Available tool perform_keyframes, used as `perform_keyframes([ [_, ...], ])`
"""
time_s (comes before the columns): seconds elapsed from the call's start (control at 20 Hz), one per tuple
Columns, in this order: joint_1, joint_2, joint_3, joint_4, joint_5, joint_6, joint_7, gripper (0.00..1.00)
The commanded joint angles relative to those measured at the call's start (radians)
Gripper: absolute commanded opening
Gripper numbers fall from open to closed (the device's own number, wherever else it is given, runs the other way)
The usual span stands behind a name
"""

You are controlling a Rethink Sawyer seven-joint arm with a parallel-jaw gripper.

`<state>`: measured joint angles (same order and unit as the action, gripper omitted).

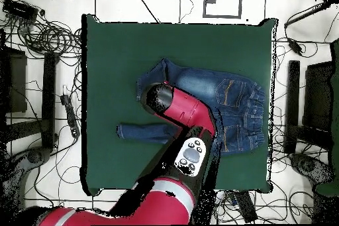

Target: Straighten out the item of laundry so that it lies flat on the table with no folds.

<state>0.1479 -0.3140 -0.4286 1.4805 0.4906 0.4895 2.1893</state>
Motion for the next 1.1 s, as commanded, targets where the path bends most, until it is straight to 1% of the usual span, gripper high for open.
perform_keyframes([
  [0.05,0.031,0.043,0.094,0.113,0.039,0.068,0.265,1.00],
  [0.3,0.052,0.047,0.117,0.140,0.073,0.037,0.305,1.00],
  [0.6,0.048,0.051,0.159,0.151,0.104,0.003,0.301,1.00],
  [0.75,0.061,0.055,0.155,0.150,0.111,-0.003,0.309,1.00],
  [0.95,0.079,0.060,0.136,0.130,0.113,0.026,0.321,1.00],
  [1.1,0.088,0.077,0.130,0.088,0.122,0.085,0.352,1.00],
])
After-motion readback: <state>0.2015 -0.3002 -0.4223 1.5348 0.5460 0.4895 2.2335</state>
